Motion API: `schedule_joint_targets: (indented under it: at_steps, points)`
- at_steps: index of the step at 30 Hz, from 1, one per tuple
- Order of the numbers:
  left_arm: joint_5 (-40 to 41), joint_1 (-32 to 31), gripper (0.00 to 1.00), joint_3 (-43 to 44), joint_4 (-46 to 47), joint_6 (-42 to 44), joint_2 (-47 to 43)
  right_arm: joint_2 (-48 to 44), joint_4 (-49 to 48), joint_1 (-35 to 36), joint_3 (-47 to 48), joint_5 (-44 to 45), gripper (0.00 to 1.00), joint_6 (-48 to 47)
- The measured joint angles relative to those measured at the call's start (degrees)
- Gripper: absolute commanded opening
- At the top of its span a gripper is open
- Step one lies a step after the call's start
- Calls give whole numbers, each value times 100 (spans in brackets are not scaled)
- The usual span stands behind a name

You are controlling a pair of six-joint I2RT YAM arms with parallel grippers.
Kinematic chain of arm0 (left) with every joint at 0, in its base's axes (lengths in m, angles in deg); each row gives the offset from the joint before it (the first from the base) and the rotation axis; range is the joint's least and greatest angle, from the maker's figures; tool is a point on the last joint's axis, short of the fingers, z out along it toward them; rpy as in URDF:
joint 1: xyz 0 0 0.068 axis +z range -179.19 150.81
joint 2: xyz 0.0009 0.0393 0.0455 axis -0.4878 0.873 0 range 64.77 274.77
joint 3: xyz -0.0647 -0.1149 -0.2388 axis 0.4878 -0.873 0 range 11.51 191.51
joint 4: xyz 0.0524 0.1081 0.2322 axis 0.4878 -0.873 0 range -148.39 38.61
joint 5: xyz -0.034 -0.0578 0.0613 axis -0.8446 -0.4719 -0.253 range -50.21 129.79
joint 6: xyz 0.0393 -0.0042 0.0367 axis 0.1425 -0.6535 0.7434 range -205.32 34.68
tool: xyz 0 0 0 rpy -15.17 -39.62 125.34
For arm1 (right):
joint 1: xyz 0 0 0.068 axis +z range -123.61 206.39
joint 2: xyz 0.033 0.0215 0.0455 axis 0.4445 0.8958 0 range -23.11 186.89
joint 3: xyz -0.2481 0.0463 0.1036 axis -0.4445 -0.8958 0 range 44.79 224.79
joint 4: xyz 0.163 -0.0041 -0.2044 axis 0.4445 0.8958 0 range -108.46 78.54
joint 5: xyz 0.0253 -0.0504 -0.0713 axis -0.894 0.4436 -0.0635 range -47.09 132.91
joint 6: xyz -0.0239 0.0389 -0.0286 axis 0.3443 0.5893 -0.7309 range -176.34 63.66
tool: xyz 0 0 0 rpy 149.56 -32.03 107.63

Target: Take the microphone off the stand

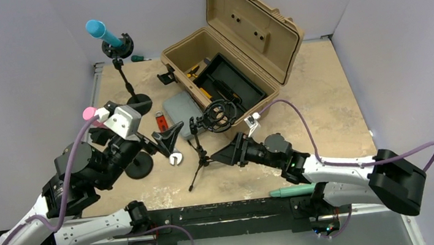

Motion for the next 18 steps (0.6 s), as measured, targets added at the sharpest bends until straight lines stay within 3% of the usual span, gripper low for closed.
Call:
schedule_joint_targets:
  at_steps: [7, 18]
  points:
    - [-52, 0, 97, -470, 164, 129, -348, 726, -1473, -144, -188, -385, 59, 1167]
    - [-120, 0, 97, -957, 332, 144, -584, 1626, -2433, -149, -212, -542, 50, 1917]
